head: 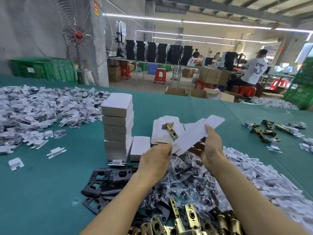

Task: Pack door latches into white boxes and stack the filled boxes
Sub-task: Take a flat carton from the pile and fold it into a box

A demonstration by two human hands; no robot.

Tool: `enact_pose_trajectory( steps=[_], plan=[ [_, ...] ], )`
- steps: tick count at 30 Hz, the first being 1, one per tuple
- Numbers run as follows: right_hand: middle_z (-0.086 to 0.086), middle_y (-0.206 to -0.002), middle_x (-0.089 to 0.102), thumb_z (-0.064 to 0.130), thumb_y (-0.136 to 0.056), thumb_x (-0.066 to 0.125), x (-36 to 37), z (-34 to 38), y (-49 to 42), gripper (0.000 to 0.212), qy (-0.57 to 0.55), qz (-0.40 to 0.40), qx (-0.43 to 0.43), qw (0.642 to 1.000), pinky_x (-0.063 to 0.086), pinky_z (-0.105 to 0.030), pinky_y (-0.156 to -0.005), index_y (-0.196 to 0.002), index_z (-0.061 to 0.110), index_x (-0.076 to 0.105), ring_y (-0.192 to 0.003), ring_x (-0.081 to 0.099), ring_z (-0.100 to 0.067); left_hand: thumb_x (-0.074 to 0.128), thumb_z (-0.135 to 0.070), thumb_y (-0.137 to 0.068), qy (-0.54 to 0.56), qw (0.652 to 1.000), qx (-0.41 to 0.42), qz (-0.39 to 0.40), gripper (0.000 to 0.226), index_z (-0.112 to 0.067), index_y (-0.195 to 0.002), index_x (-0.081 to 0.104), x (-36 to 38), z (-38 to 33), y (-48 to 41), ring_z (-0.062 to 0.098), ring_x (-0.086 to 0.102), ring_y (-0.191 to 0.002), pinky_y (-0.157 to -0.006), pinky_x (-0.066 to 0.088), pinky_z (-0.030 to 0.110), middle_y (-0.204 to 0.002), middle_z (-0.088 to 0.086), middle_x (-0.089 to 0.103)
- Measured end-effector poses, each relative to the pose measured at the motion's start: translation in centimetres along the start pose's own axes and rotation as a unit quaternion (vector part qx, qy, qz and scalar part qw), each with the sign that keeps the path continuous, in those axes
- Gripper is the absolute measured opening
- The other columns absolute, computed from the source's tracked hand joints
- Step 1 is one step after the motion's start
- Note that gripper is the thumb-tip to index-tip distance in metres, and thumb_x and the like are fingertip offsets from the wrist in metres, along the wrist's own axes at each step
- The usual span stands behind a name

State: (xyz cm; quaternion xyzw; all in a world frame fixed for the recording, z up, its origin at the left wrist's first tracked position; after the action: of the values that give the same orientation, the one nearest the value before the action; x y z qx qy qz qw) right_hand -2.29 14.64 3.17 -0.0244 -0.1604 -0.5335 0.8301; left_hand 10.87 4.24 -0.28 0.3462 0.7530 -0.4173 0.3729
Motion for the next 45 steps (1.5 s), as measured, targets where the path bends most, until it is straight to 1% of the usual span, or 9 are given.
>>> enact_pose_trajectory(
  steps=[6,14,23,27,32,35,39,43,45],
  plan=[
    [-0.009,-0.094,0.073,0.01,-0.1,0.05,-0.5,-0.9,2.8,0.013,0.14,0.085,-0.014,0.986,0.055,-0.035,-0.058,-0.107,0.007,0.062,-0.08,0.069,-0.025,0.064,-0.084,-0.065,0.058,0.99,-0.053,0.116,0.119,-0.024,-0.156,0.016,-0.7,-1.5,0.1,0.022,0.04,-0.139,-0.109,0.041,0.048,-0.155,-0.003,0.035],
    [0.008,-0.128,0.066,0.035,-0.085,0.071,-0.6,0.8,7.2,0.05,0.206,0.289,-0.189,0.916,0.059,-0.033,-0.085,-0.133,0.036,0.056,-0.114,0.065,-0.015,0.089,-0.058,-0.051,0.471,0.878,-0.064,0.058,0.09,-0.08,-0.118,0.032,-1.4,-1.3,2.1,-0.006,0.06,-0.111,-0.081,0.055,0.017,-0.118,-0.035,0.058],
    [0.015,-0.125,0.051,0.035,-0.076,0.082,-0.3,1.2,8.4,0.055,0.372,0.24,-0.34,0.83,0.047,-0.008,-0.076,-0.122,0.046,0.052,-0.111,0.052,-0.003,0.078,-0.037,-0.07,0.715,0.638,-0.025,0.286,0.074,-0.032,-0.14,0.053,-2.8,0.1,3.4,0.049,0.05,-0.128,-0.097,0.046,0.053,-0.141,0.015,0.057],
    [0.013,-0.116,0.053,0.028,-0.072,0.087,0.1,1.5,8.5,0.062,0.382,0.253,-0.334,0.824,0.048,-0.007,-0.07,-0.117,0.048,0.05,-0.103,0.049,0.003,0.085,-0.031,-0.053,0.721,0.628,-0.064,0.285,0.104,-0.013,-0.146,0.041,-3.8,0.7,3.7,0.036,0.066,-0.103,-0.091,0.053,0.053,-0.117,0.016,0.068],
    [0.01,-0.101,0.05,0.03,-0.067,0.09,0.7,1.7,8.6,0.055,0.416,0.228,-0.324,0.818,0.046,-0.014,-0.069,-0.106,0.039,0.053,-0.093,0.046,0.001,0.081,-0.031,-0.063,0.775,0.562,-0.104,0.268,0.056,-0.01,-0.114,0.076,-4.4,0.6,3.6,0.027,0.074,-0.084,-0.075,0.059,0.038,-0.093,0.014,0.075],
    [0.007,-0.096,0.048,0.028,-0.072,0.088,1.0,1.9,8.8,0.037,0.409,0.244,-0.307,0.824,0.048,-0.013,-0.066,-0.091,0.038,0.058,-0.089,0.046,0.004,0.086,-0.039,-0.067,0.808,0.507,-0.087,0.287,0.095,-0.007,-0.146,0.044,-4.5,0.5,3.9,0.021,0.069,-0.087,-0.093,0.047,0.045,-0.098,0.01,0.07],
    [0.001,-0.111,0.049,0.038,-0.073,0.08,0.5,2.5,9.3,0.021,0.349,0.259,-0.289,0.853,0.045,-0.008,-0.079,-0.082,0.027,0.063,-0.106,0.049,0.0,0.091,-0.04,-0.057,0.808,0.521,-0.078,0.265,0.121,-0.012,-0.157,0.027,-4.9,-0.5,4.2,0.019,0.062,-0.091,-0.091,0.038,0.043,-0.105,0.011,0.057],
    [0.015,-0.14,0.044,0.036,-0.078,0.08,0.0,2.3,9.5,0.014,0.253,0.289,-0.244,0.891,0.049,-0.024,-0.095,-0.082,0.033,0.067,-0.124,0.054,-0.006,0.099,-0.054,-0.03,0.661,0.715,-0.054,0.22,0.15,-0.001,-0.152,0.028,-7.1,-0.6,3.7,0.033,0.049,-0.124,-0.105,0.04,0.041,-0.144,0.019,0.046],
    [0.01,-0.141,0.051,0.027,-0.077,0.081,0.1,1.9,9.6,0.024,0.161,0.308,-0.198,0.916,0.054,-0.03,-0.091,-0.098,0.031,0.069,-0.12,0.061,-0.015,0.091,-0.065,0.003,0.677,0.706,-0.056,0.201,0.173,0.002,-0.147,0.038,-6.5,0.2,4.3,0.039,0.059,-0.12,-0.09,0.053,0.03,-0.137,0.027,0.055]
  ],
)
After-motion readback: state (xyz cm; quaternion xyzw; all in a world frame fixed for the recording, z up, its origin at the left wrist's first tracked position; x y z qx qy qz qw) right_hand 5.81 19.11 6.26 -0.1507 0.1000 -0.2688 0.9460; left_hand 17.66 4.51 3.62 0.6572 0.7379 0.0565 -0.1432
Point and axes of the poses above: each hand's wrist, its own y-axis away from the middle knuckle, its own x-axis out of the palm, z = x × y, the point moved 1 cm from there along -y, towards the middle knuckle
